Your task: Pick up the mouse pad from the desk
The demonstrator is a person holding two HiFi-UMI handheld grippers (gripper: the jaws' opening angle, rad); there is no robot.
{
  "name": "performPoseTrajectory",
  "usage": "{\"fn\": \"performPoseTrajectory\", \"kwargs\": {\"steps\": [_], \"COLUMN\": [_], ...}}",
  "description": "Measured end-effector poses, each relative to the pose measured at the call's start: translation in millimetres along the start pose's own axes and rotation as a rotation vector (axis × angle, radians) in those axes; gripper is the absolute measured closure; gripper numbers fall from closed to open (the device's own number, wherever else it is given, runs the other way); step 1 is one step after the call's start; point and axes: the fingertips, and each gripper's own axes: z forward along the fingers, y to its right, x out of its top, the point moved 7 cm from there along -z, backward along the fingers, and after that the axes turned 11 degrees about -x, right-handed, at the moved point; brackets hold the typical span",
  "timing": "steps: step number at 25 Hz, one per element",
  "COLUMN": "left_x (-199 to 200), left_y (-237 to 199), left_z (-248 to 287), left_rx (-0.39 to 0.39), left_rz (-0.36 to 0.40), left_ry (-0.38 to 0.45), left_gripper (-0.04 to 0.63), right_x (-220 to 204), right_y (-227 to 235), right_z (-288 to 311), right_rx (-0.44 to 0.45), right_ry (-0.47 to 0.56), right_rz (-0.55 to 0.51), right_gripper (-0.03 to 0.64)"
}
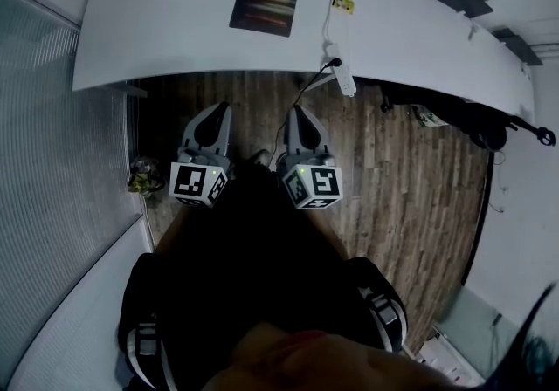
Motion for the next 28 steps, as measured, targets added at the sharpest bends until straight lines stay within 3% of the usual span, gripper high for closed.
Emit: {"fn": "performPoseTrajectory", "kwargs": {"steps": [8, 13, 19, 28], "left_x": [5.8, 5.1, 4.2, 22.2], "left_y": [26.0, 17.6, -11.9, -99.1], "left_z": [15.8, 27.1, 56.7, 126.2], "left_rx": [0.039, 0.051, 0.027, -0.026], "left_rz": [0.011, 0.007, -0.018, -0.023], "left_ry": [-0.007, -0.013, -0.003, -0.025], "left_gripper": [0.581, 0.581, 0.581, 0.581], "right_x": [0.6, 1.4, 2.7, 11.7], "right_y": [25.6, 31.4, 38.8, 28.3], "right_z": [4.6, 14.4, 46.3, 141.9], "right_rx": [0.052, 0.043, 0.005, -0.058], "right_ry": [-0.007, -0.015, -0.011, -0.015], "right_rz": [0.007, 0.017, 0.014, 0.018], "right_gripper": [0.615, 0.615, 0.615, 0.615]}}
